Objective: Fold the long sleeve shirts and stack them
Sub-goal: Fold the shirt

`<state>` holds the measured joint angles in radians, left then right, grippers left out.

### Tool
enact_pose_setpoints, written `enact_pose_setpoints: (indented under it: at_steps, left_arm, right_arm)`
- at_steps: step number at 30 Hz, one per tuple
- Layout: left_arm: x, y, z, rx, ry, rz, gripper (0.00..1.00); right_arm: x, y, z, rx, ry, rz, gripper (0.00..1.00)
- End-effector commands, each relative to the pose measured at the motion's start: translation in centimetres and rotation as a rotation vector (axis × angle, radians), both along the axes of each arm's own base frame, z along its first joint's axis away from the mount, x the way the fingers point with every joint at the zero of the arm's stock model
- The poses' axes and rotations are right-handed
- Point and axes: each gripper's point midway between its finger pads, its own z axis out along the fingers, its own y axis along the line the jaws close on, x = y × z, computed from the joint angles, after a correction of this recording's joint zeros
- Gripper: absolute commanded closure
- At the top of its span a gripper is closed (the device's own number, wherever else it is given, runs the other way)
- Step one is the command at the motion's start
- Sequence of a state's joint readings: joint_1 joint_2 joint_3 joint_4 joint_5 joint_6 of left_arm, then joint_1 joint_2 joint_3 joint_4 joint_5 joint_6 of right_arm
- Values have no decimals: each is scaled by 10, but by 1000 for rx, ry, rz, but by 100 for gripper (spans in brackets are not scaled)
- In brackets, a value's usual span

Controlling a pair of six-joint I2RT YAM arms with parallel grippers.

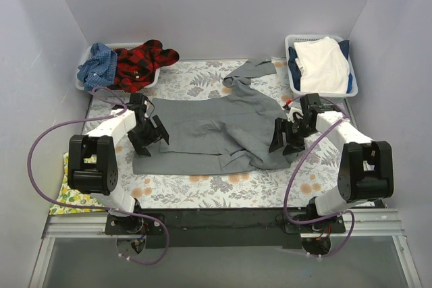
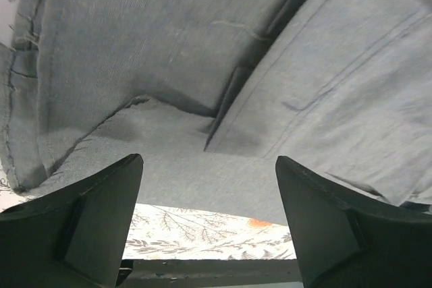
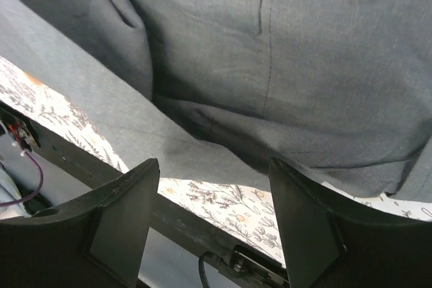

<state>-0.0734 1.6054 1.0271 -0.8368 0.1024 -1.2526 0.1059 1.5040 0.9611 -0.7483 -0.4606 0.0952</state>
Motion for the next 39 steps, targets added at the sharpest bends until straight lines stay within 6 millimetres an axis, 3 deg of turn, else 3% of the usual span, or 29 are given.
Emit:
enact_pose_setpoints:
  at_steps: [1,6,11,14,18,19,23,27,30,39]
  left_arm:
    - [-8,-4,6,-32,-25,-11,20]
    - [-11,-7,2,-53,-13,-11,20]
    - [-15,-7,-1,-52,-3,-4,20]
    - [-23,-7,-10,-54,26,13,20]
    - [-34,-7,-25,-49,75,33,20]
    - [-36,-6,-27,-42,84,37,20]
    - [-42,1,-34,-5,110,43,20]
    - [-46,7,-38,32,128,45,21]
    - [-50,11,-41,54,140,46,21]
    - [-49,13,-41,72,148,39,20]
  right_arm:
    - [-4,1,-12,12,6,25,26]
    - [-9,3,-22,27,11,29,24]
    - [-12,5,-18,44,4,24,33]
    - [-16,7,-16,53,16,13,51]
    - [-24,7,-13,59,33,-2,83]
    - [-26,6,-13,54,42,-1,98]
    - [-23,2,-3,23,37,-8,99]
    - [-15,-7,19,-32,1,-21,99]
    - [-4,-18,39,-79,-48,-54,99]
    - [38,-48,63,-185,-205,-216,99]
